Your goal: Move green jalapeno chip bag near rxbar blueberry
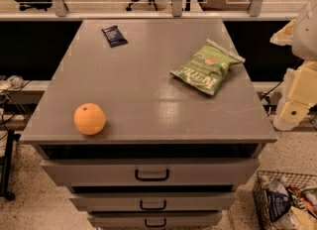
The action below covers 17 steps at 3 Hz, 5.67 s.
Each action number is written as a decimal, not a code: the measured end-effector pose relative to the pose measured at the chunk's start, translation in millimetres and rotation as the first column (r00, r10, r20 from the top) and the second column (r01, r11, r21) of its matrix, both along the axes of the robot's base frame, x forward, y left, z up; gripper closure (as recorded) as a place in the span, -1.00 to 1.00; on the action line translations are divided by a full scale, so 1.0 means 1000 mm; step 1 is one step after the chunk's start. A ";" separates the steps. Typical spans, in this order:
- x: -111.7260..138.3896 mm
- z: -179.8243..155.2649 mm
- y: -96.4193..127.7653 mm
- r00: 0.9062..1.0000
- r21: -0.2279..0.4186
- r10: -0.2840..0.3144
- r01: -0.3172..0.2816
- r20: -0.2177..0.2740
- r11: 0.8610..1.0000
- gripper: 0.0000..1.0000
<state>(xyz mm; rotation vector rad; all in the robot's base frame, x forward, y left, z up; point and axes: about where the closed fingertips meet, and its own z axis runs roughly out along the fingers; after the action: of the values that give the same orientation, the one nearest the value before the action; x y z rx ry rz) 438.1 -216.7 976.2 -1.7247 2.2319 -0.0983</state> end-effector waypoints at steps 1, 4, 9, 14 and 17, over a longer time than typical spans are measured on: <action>0.000 0.000 0.000 1.000 0.000 0.000 0.000 0.000 1.000 -1.00; 0.109 -0.043 0.029 0.985 0.075 0.003 -0.016 0.170 0.997 -1.00; 0.231 -0.129 0.036 0.985 0.381 -0.163 0.131 0.052 0.915 -0.15; 0.234 -0.061 0.032 0.963 0.417 -0.181 0.084 0.198 0.905 1.00; 0.341 -0.048 0.081 0.923 0.494 -0.120 -0.084 0.366 0.865 1.00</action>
Offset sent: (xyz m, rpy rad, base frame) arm 0.0509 0.0266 -0.0349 0.0514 -0.0834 0.0383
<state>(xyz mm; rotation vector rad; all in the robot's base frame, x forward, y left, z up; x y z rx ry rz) 779.0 -135.9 927.8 -1.2685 1.7775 0.1235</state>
